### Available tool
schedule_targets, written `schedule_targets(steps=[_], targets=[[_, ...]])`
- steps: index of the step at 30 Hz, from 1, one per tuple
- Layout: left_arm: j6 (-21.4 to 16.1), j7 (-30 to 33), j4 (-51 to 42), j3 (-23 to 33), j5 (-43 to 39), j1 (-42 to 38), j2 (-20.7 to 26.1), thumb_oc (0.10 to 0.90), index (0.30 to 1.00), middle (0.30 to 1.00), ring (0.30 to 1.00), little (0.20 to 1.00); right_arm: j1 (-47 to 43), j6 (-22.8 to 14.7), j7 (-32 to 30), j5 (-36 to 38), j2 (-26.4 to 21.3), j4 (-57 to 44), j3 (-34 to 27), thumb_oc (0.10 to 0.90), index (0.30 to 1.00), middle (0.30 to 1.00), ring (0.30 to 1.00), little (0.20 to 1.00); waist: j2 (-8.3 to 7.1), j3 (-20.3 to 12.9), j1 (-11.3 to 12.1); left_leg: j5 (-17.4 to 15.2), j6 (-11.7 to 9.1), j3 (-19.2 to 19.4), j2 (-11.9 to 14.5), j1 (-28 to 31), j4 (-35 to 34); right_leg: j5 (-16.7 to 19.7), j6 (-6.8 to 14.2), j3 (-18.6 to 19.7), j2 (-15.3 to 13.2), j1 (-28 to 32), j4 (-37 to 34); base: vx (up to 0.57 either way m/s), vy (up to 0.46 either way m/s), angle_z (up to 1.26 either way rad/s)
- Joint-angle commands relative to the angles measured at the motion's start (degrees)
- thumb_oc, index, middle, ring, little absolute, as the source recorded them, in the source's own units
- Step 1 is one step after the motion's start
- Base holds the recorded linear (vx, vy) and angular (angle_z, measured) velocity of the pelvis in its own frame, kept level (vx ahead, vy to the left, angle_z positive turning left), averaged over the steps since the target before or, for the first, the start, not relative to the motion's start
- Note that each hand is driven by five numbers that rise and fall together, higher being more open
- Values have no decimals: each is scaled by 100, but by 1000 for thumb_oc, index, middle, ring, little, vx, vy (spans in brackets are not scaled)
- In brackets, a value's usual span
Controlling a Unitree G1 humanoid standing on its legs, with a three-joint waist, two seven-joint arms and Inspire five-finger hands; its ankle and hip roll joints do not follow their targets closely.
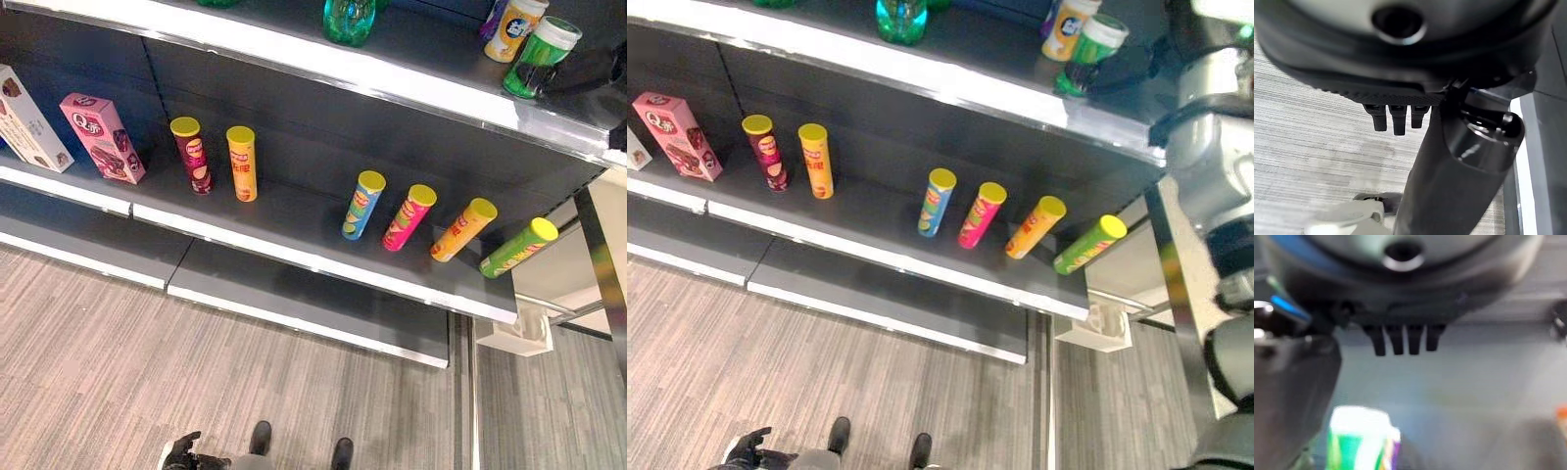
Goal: Put the goods on the table back onto the shelves and tidy them up.
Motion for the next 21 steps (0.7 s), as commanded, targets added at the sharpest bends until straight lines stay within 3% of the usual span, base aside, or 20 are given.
schedule_targets(steps=[1, 12, 16, 21], targets=[[-122, 219, -43, -186, 158, 32, 388, 800, 900, 900, 900, 900, -976, 135, -516, -251, -278, 133, -131, 800, 900, 900, 900, 900, -301, -464, 99, -837, -171, 449, 133, 255, 25, -170, 513, -40, -435, 157, 150, 12, -32, -8], [-38, 100, -169, -309, 505, 42, 345, 800, 900, 900, 900, 900, -347, 97, -587, -802, -801, -1136, -845, 800, 900, 900, 900, 900, -15, -695, -161, -882, -236, 642, 266, 419, 25, -253, 466, 84, -326, 227, 95, 3, -43, -7], [-20, 42, -190, -380, 619, 61, 289, 800, 900, 900, 900, 900, 255, -23, -722, -814, -948, -1758, -1621, 800, 900, 900, 900, 900, 115, -746, -276, -871, -263, 702, 322, 428, 25, -285, 442, 143, -267, 204, 95, -12, -59, -12], [13, -5, -217, -432, 763, 68, 155, 800, 900, 900, 900, 900, 1593, -214, -890, -817, -1028, -2688, -3124, 800, 900, 900, 900, 900, 316, -809, -521, -857, -298, 809, 406, 467, 25, -335, 412, 273, -180, 166, 95, -2, -42, -12]])
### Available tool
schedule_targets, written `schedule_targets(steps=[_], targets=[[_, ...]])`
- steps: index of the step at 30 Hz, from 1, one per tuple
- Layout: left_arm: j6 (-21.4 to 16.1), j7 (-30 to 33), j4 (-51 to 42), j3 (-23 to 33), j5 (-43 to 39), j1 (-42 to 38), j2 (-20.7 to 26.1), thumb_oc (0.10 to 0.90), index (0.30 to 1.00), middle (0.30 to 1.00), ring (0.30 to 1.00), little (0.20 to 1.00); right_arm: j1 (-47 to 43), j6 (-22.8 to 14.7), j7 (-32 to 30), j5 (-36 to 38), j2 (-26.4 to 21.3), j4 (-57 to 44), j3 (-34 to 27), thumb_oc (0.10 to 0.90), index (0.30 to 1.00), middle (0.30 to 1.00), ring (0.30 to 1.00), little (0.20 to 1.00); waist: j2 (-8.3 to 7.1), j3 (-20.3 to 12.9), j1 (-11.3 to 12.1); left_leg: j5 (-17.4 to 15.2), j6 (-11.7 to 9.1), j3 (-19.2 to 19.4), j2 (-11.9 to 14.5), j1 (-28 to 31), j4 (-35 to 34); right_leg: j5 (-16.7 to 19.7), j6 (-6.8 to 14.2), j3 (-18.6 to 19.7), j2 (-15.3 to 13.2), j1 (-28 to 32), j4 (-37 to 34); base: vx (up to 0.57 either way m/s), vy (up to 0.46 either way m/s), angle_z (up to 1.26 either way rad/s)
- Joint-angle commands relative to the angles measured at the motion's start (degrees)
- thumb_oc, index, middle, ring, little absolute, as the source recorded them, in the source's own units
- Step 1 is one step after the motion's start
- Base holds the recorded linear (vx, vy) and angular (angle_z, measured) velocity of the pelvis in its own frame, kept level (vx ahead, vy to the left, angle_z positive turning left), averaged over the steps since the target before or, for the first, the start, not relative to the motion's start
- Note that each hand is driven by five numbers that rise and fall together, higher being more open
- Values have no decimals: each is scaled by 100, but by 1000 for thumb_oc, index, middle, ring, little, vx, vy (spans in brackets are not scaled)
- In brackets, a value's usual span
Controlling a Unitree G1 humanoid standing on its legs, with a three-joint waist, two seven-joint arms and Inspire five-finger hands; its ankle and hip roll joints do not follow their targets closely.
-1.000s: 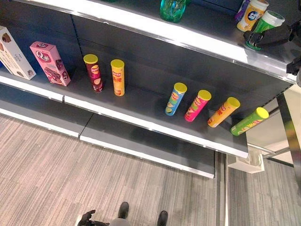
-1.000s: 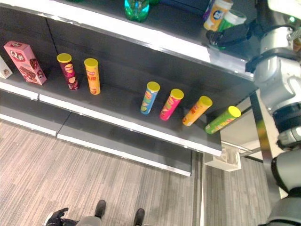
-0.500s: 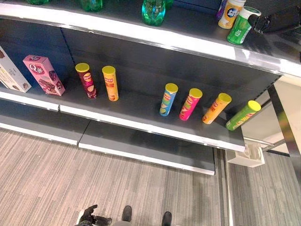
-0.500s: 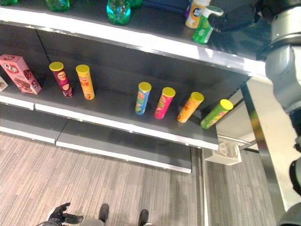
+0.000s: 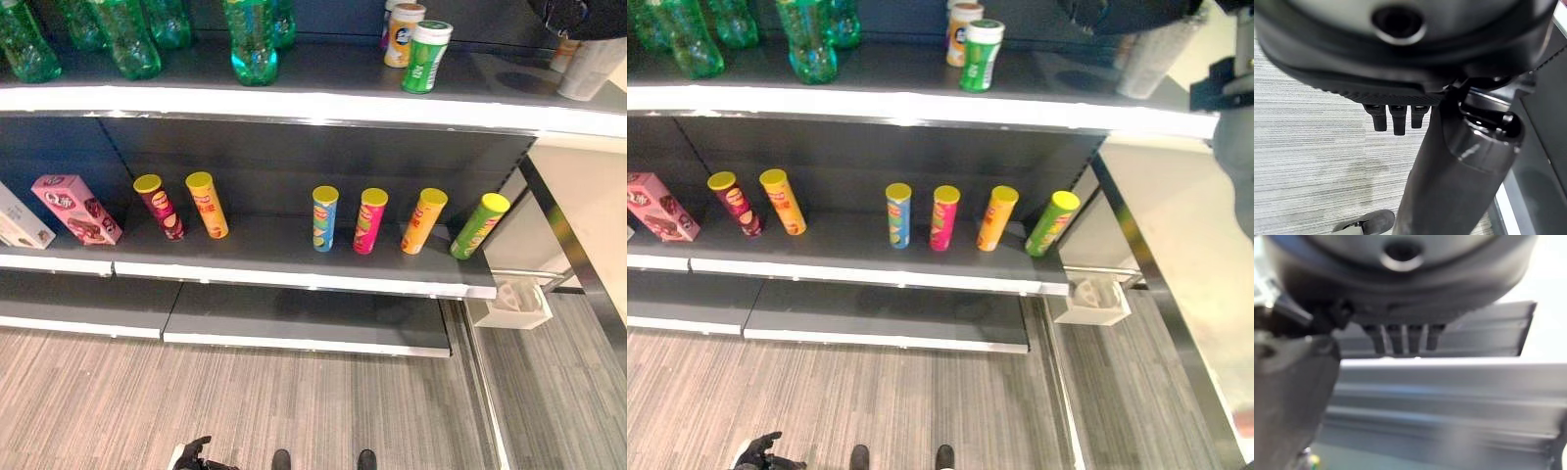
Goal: Put the goods on the table back onto the shelves and tidy them up.
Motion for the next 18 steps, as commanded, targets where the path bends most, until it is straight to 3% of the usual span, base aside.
schedule_targets(steps=[1, 6, 8, 13, 18], targets=[[-112, 13, -26, -350, 283, -119, 387, 800, 900, 900, 900, 900, -283, -21, -490, -3, -361, -30, -533, 800, 900, 900, 900, 900, -364, -422, 182, -799, -351, 458, 345, 239, 28, -353, 426, -88, -219, 112, 99, -6, -23, -17], [-106, -14, -35, -368, 346, -124, 333, 800, 900, 900, 900, 900, 845, -165, -566, 40, -282, -540, -1679, 800, 900, 900, 900, 900, -349, -453, 42, -792, -374, 537, 411, 254, 28, -370, 404, 1, -149, 85, 99, -19, -16, -16], [-118, -26, -33, -402, 390, -146, 265, 800, 900, 900, 900, 900, 1965, -238, -621, 115, -147, -713, -2687, 800, 900, 900, 900, 900, -359, -472, -86, -806, -380, 625, 454, 294, 28, -368, 396, 111, -103, 58, 99, -15, 10, -30], [-146, -68, -76, -423, 485, -117, 248, 800, 900, 900, 900, 900, 2781, -274, -629, 234, 122, -723, -3340, 800, 900, 900, 900, 900, -363, -457, -235, -850, -348, 813, 471, 359, 28, -288, 433, 307, -56, -55, 99, -27, 27, -21], [-148, -85, -118, -460, 489, -111, 307, 800, 900, 900, 900, 900, 2904, -429, -553, 740, 466, -662, -3400, 800, 900, 900, 900, 900, -367, -449, -232, -894, -315, 987, 457, 410, 28, -214, 458, 479, -45, -142, 99, -15, 35, -36]])
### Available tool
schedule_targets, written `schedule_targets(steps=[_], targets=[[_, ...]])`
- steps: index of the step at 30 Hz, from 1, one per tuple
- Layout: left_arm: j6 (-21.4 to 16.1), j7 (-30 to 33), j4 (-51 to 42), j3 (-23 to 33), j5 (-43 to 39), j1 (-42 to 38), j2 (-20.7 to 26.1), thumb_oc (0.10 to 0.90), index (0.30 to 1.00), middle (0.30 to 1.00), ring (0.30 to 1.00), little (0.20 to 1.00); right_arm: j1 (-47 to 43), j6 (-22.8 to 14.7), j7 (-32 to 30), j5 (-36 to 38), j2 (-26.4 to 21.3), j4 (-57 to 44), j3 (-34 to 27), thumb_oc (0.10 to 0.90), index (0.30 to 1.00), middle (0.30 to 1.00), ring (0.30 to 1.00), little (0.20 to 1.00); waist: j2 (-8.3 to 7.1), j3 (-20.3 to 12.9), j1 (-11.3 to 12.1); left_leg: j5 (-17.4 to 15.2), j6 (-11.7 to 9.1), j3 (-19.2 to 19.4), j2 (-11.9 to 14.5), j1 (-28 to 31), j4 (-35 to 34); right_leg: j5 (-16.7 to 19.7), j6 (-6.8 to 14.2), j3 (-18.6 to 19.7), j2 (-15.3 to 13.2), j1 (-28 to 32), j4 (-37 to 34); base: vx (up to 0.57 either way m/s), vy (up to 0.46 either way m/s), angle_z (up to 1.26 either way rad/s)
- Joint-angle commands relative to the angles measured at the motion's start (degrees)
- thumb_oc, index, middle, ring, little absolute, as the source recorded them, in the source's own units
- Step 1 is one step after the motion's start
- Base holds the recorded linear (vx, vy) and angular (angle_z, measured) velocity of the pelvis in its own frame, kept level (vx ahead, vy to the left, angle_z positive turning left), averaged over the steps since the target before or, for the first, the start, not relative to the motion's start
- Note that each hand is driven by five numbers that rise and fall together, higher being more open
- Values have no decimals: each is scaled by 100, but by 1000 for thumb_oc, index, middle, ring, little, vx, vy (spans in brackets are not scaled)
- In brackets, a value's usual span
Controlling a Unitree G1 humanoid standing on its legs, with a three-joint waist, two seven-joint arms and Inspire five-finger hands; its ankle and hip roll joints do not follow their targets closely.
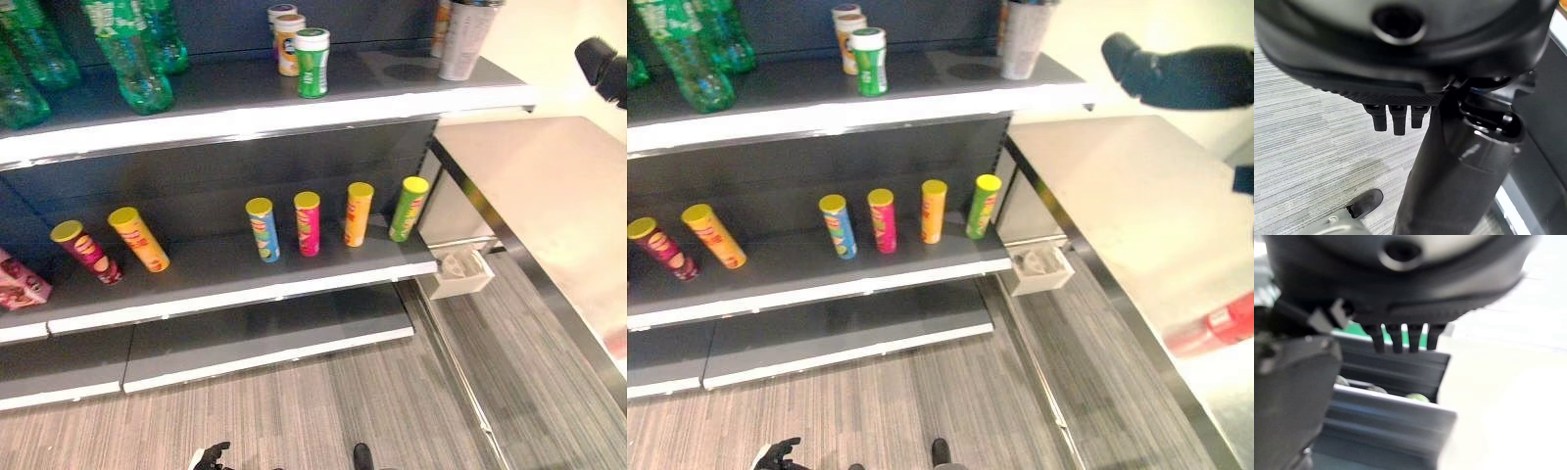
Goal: Put the goods on the table back onto the shelves and tidy them up.
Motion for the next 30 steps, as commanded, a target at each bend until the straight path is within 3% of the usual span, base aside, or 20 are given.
schedule_targets(steps=[1, 4, 10, 19, 25, 30], targets=[[-154, 33, 63, -281, 121, -302, 545, 800, 900, 900, 900, 900, -757, -161, -211, 824, 313, 339, -279, 800, 900, 900, 900, 900, -335, -305, 361, -758, -253, 195, 299, 280, 38, -324, 464, -296, -235, 145, 98, -6, 44, -19], [-153, 24, 52, -295, 70, -359, 558, 800, 900, 900, 900, 900, -838, -337, -98, 1382, 605, 430, -189, 800, 900, 900, 900, 900, -323, -315, 363, -776, -249, 167, 267, 313, 38, -323, 455, -311, -281, 191, 98, -4, 47, -10], [-118, 1, 145, -274, 114, -357, 484, 800, 900, 900, 900, 900, -530, -297, -64, 1478, 702, 542, -463, 800, 900, 900, 900, 900, -310, -310, 322, -773, -254, 112, 236, 298, 38, -321, 450, -411, -324, 229, 98, 6, 12, 4], [-117, -79, 265, -231, 231, -216, 405, 800, 900, 900, 900, 900, 499, -240, 237, 1930, 490, 1101, -1111, 800, 900, 900, 900, 900, -368, -245, 155, -788, -253, 387, 283, 344, 38, -220, 491, -213, -265, 49, 98, 1, 2, -6], [-185, -116, 58, -154, 101, -249, 511, 800, 900, 900, 900, 900, 1395, -317, 927, 2632, 147, 1740, -1448, 800, 900, 900, 900, 900, -485, -236, -59, -779, -309, 671, 377, 408, 38, -155, 509, -34, -199, -65, 98, 6, -7, -31], [-223, -223, -58, -221, 82, -288, 567, 800, 900, 900, 900, 900, 1880, -365, 1376, 3196, 132, 2246, -1654, 800, 900, 900, 900, 900, -532, -226, -199, -771, -348, 877, 449, 455, 38, -124, 517, 116, -128, -150, 98, 7, -6, -31]])
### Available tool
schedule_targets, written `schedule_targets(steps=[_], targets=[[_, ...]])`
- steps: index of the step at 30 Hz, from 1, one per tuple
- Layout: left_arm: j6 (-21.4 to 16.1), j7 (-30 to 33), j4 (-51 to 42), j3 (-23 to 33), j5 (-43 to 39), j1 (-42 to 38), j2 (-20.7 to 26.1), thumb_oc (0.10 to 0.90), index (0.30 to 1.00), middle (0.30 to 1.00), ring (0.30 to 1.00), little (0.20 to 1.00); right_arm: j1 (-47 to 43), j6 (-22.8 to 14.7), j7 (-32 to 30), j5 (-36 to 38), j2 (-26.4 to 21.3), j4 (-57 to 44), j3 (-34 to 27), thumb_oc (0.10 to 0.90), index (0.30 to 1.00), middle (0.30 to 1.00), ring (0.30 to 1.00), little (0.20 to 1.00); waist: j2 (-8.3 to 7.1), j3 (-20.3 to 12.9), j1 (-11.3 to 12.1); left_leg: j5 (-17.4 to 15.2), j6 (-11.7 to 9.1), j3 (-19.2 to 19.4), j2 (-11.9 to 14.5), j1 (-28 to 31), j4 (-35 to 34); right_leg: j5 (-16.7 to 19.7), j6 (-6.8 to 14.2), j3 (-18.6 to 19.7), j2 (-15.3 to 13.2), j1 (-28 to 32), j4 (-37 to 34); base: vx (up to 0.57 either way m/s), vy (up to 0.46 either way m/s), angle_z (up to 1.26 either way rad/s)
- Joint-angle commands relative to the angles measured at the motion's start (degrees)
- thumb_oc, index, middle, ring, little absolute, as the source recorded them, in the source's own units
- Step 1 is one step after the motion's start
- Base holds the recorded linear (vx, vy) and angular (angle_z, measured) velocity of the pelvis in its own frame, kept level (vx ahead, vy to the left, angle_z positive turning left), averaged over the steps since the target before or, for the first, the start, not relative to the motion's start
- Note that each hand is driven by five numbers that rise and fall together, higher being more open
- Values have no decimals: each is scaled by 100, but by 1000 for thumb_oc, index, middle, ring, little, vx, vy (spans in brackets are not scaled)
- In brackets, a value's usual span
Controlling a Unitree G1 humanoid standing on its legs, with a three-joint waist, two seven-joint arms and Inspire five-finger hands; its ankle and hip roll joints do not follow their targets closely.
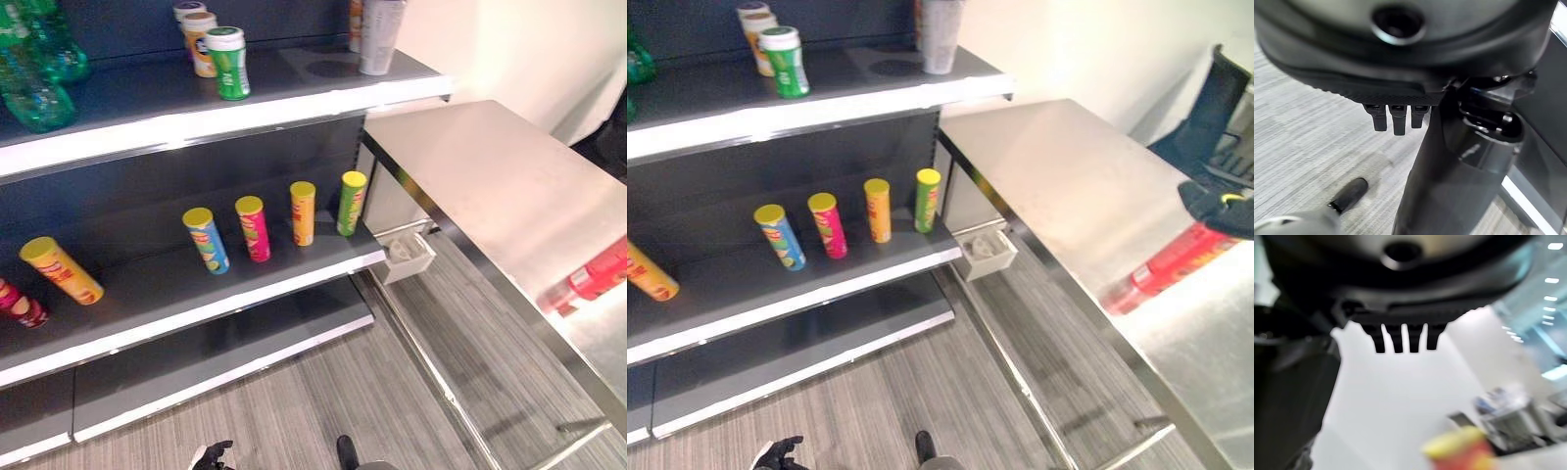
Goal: Put the goods on the table back onto the shelves and tidy them up.
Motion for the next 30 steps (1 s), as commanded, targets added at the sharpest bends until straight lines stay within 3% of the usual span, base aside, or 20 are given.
schedule_targets(steps=[1, 5, 11, 12, 13, 14, 15, 16, 17, 18, 20, 24, 27, 30], targets=[[-216, -68, 36, -79, 17, -226, 449, 800, 900, 900, 900, 900, -623, -298, -48, 374, -577, 170, -730, 800, 900, 900, 900, 900, -328, -238, 304, -589, -242, 99, 266, 264, 34, -184, 488, -258, -305, 46, 98, 11, -28, -16], [-228, -157, 93, -20, 59, -224, 553, 800, 900, 900, 900, 900, -618, -263, 97, 441, -533, 378, -688, 800, 900, 900, 900, 900, -321, -238, 224, -574, -275, 342, 330, 315, 34, -159, 494, -140, -199, -42, 98, 25, -44, -49], [-234, -211, 64, 0, 25, -335, 675, 800, 900, 900, 900, 900, -237, -378, 181, 659, -527, 329, -1183, 800, 900, 900, 900, 900, -273, -234, 126, -431, -403, 300, 522, 362, 72, -294, 404, -176, -63, 62, 98, 41, -100, -6], [-227, -219, 11, 9, -9, -394, 713, 800, 900, 900, 900, 900, -129, -381, 197, 726, -499, 322, -1319, 800, 900, 900, 900, 900, -336, -202, 99, -414, -438, 240, 612, 219, 331, -333, 345, -178, -40, 102, 98, -22, -121, 2], [-231, -211, -60, -22, -51, -502, 759, 800, 900, 900, 900, 900, -99, -442, 215, 899, -519, 321, -1475, 800, 900, 900, 900, 900, -420, -118, 107, -558, -415, 18, 648, -21, 895, -405, 250, -173, -17, 190, 98, -36, -122, 12], [-231, -210, -59, -23, -51, -510, 763, 800, 900, 900, 900, 900, -95, -444, 217, 902, -515, 322, -1485, 800, 900, 900, 900, 900, -433, -123, 104, -537, -413, 9, 640, -55, 911, -385, 246, -176, -27, 167, 98, -32, -53, 20], [-253, -148, -130, -112, -145, -607, 777, 800, 900, 900, 900, 900, -363, -520, 165, 1060, -549, 369, -1310, 800, 900, 900, 900, 900, -520, 3, 309, -671, -332, -720, 260, -406, 1226, -372, 200, -116, -40, 202, 98, -38, 7, 24], [-253, -148, -130, -101, -146, -609, 785, 800, 900, 900, 900, 900, -400, -523, 163, 1059, -547, 380, -1279, 800, 900, 900, 900, 900, -541, -11, 283, -644, -323, -734, 238, -446, 1236, -356, 205, -126, -62, 175, 98, -19, 39, 11], [-282, -156, -207, -175, -222, -660, 774, 800, 900, 900, 900, 900, -572, -528, 176, 1097, -599, 400, -1110, 800, 900, 900, 900, 900, -584, 43, 443, -714, -302, -1278, -81, -661, 1169, -340, 197, -53, -49, 176, 98, 6, 63, -35], [-263, -144, -235, -217, -259, -672, 773, 800, 900, 900, 900, 900, -748, -540, 152, 1071, -687, 450, -924, 800, 900, 900, 900, 900, -524, 63, 502, -776, -197, -1669, -285, -699, 992, -336, 207, 21, -1, 155, 133, -1, 101, -48], [-280, -144, -153, -272, -321, -707, 702, 800, 900, 900, 900, 900, -1109, -492, 211, 1099, -695, 527, -586, 800, 900, 900, 900, 900, -475, 44, 493, -735, -67, -1975, -429, -586, 692, -276, 206, 201, 67, 83, 147, -12, 192, -60], [-302, -176, -55, -265, -309, -612, 735, 800, 900, 900, 900, 900, -2005, -464, 218, 1119, -587, 686, 291, 800, 900, 900, 900, 900, -394, -11, 576, -519, 84, -1605, -474, -302, 125, -227, 362, 458, -5, -116, 294, -2, 230, -85], [-295, -159, -3, -136, -353, -579, 771, 800, 900, 900, 900, 900, -2371, -457, 224, 1062, -516, 707, 687, 800, 900, 900, 900, 900, -392, 111, 643, -484, 127, -1382, -479, -251, 49, -235, 460, 401, -38, -361, 641, -78, 100, -85], [-280, -92, 0, 21, -377, -477, 856, 800, 900, 900, 900, 900, -2871, -455, 234, 1030, -457, 729, 1187, 800, 900, 900, 900, 900, -388, 220, 833, -480, 108, -1067, -384, -198, 34, -118, 544, -284, -345, -532, 840, -65, -7, -84]])
